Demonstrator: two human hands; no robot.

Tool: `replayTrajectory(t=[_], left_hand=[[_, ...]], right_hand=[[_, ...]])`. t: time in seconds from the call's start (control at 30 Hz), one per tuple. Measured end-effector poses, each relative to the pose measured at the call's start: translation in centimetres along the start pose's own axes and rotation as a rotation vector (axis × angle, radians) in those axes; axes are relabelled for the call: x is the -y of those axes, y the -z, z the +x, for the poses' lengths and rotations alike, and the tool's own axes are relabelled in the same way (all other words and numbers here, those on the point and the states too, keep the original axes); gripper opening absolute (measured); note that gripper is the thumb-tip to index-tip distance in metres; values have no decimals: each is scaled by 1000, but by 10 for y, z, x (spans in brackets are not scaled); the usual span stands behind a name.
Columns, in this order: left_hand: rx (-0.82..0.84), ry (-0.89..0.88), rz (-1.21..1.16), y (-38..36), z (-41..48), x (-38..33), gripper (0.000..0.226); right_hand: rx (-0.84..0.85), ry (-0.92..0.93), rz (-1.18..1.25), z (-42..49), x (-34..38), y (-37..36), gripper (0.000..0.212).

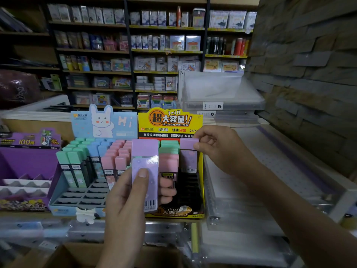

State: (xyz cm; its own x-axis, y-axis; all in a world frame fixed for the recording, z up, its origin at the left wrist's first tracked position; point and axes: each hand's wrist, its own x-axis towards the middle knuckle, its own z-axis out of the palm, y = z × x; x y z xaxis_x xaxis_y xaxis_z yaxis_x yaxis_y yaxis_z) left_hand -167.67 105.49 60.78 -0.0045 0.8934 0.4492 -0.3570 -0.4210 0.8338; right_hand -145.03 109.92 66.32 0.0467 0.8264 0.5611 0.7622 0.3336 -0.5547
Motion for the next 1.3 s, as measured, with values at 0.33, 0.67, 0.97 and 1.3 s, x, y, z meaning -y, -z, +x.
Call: replayTrajectory(t=[0.33, 0.67, 0.97, 1.3], left_hand=[[20, 8, -12, 1, 0, 5, 27], [-1, 57, 47, 3, -1, 5, 21], [68, -51, 67, -10, 2, -13, 23], [190, -102, 270, -29, 43, -30, 23]], right_hand=[[9, -14, -13, -4, 3, -2, 7], [-14, 143, -296, -5, 7, -3, 15], [62, 116, -365, -7, 5, -2, 20], [-46, -8, -280, -37, 12, 42, 13]])
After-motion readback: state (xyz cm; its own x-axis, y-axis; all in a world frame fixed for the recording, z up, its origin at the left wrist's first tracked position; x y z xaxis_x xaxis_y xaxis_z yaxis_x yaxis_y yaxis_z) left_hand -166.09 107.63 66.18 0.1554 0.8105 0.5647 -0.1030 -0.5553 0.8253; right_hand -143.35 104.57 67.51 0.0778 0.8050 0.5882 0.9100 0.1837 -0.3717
